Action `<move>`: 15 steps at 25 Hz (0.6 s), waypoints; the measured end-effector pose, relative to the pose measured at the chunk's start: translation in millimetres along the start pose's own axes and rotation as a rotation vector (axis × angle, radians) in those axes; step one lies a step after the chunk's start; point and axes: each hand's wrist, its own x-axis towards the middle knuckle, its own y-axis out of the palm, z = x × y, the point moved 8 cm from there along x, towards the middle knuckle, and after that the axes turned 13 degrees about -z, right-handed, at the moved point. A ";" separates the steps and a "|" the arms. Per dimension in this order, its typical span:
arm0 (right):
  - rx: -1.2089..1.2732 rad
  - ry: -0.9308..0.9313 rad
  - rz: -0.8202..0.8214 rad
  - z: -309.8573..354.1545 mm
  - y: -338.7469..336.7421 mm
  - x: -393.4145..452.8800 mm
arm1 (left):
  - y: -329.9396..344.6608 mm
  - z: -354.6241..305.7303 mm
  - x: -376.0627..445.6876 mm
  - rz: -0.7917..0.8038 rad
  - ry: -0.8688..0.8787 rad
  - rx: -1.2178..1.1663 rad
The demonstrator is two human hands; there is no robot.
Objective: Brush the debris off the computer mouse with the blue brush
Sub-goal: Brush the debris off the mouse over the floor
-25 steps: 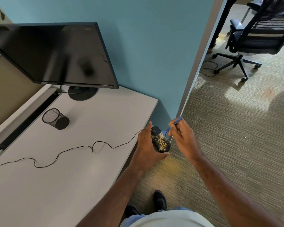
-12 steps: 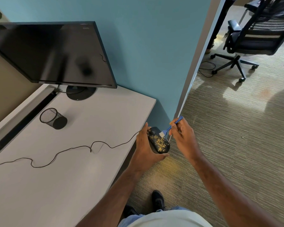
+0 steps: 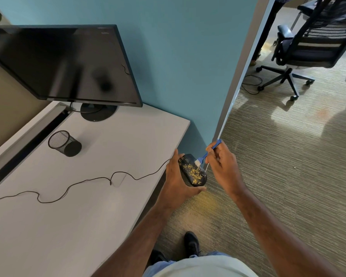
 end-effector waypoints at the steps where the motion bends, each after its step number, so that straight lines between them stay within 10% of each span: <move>1: -0.002 -0.009 0.008 1.1 1.2 -0.6 | -0.6 0.2 -0.1 -0.001 -0.001 -0.002; 15: -0.009 0.033 0.012 -1.1 -3.0 0.1 | -5.8 -4.6 0.8 -0.002 0.018 -0.004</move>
